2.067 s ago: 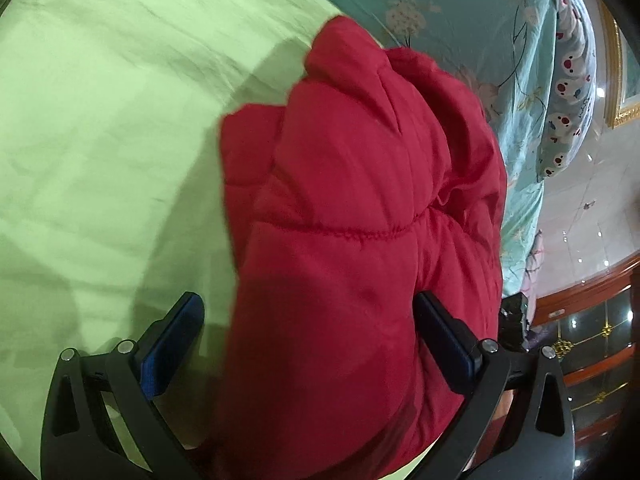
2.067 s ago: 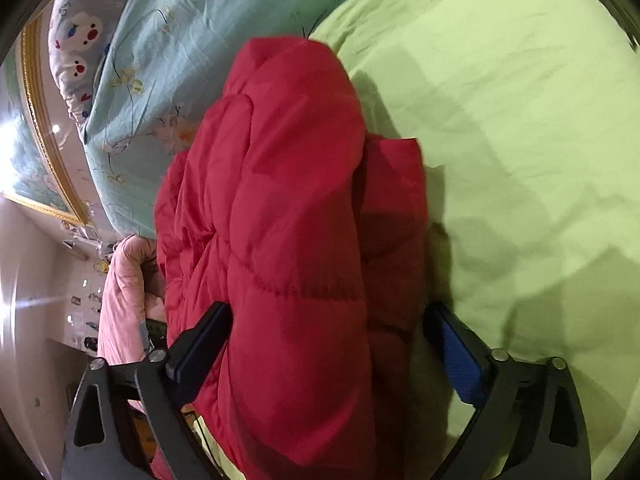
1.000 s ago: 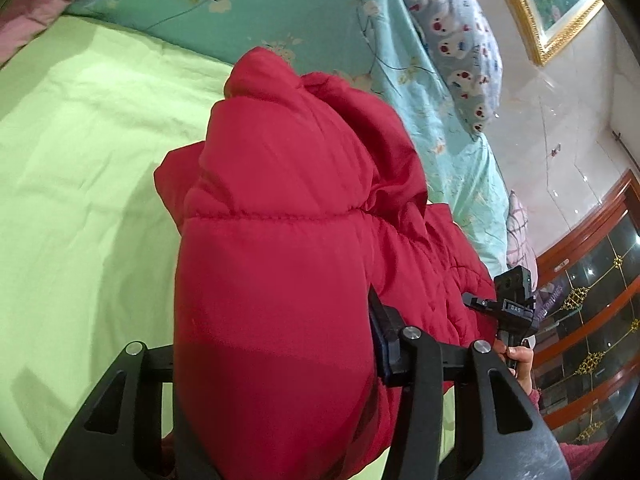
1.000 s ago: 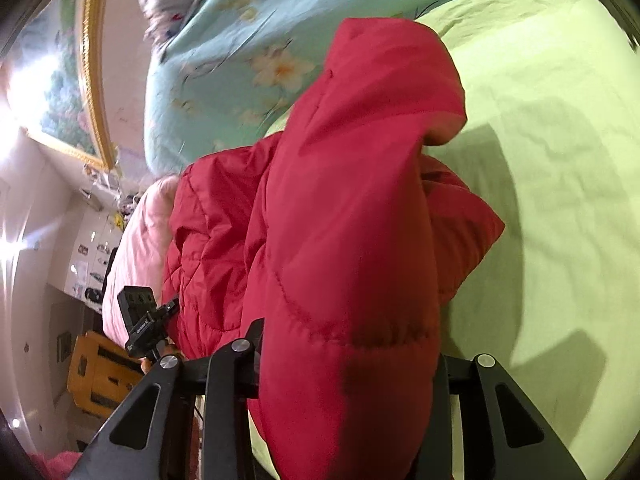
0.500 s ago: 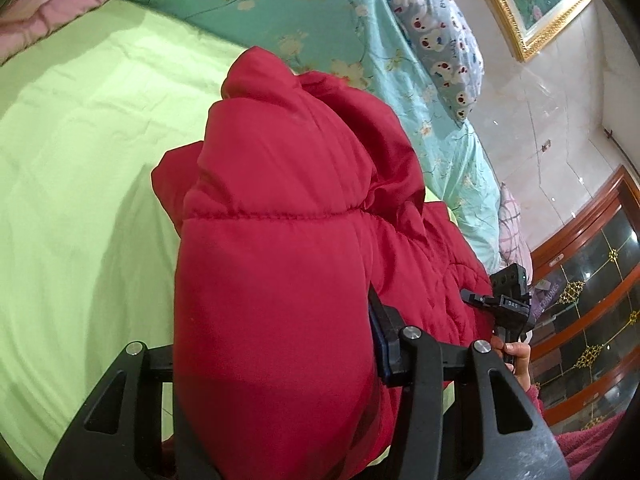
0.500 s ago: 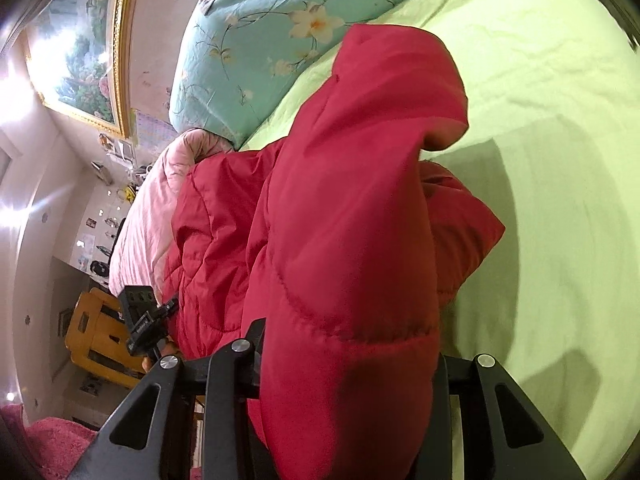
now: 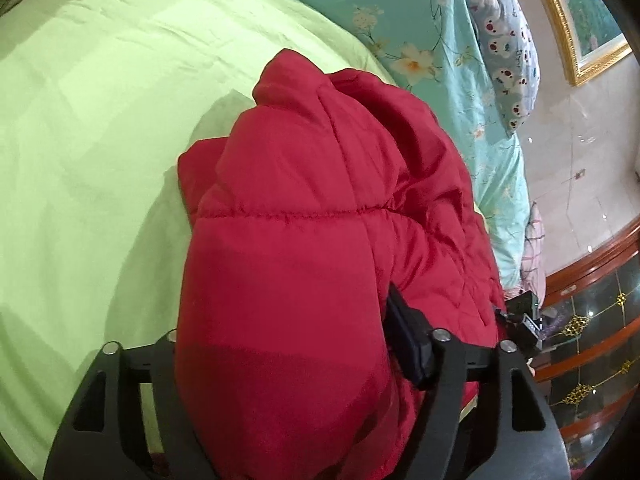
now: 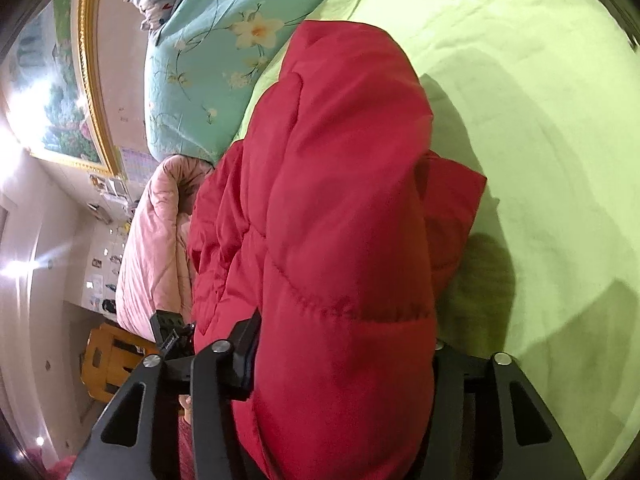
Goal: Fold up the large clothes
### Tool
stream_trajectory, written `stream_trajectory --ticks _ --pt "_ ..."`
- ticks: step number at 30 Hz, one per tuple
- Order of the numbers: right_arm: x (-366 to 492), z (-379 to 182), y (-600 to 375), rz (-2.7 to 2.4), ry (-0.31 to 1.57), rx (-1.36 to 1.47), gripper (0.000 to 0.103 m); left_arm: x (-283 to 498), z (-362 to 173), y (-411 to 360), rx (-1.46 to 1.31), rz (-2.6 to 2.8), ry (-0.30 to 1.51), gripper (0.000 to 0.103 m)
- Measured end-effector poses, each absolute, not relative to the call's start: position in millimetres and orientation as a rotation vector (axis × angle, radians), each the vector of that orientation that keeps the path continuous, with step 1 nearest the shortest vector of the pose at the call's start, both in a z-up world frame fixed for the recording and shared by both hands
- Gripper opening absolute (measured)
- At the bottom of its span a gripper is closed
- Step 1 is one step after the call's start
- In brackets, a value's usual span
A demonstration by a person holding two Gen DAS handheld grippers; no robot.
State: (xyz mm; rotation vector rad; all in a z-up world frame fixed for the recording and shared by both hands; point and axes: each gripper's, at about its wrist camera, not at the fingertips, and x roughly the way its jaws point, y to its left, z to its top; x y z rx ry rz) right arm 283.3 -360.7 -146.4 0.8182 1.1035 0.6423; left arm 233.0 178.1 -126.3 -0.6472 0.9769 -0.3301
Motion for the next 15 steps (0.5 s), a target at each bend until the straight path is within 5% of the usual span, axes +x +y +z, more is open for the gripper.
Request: stream_trajectory --ticks 6,15 --pt "269 -139 -368 0.583 1.082 0.826 0.075 217 -121 187 -0.634 -0.296 1.007 0.083" --pt "232 -107 -380 0.441 1.016 0.718 0.077 183 -95 190 -0.498 -0.147 0.965 0.083"
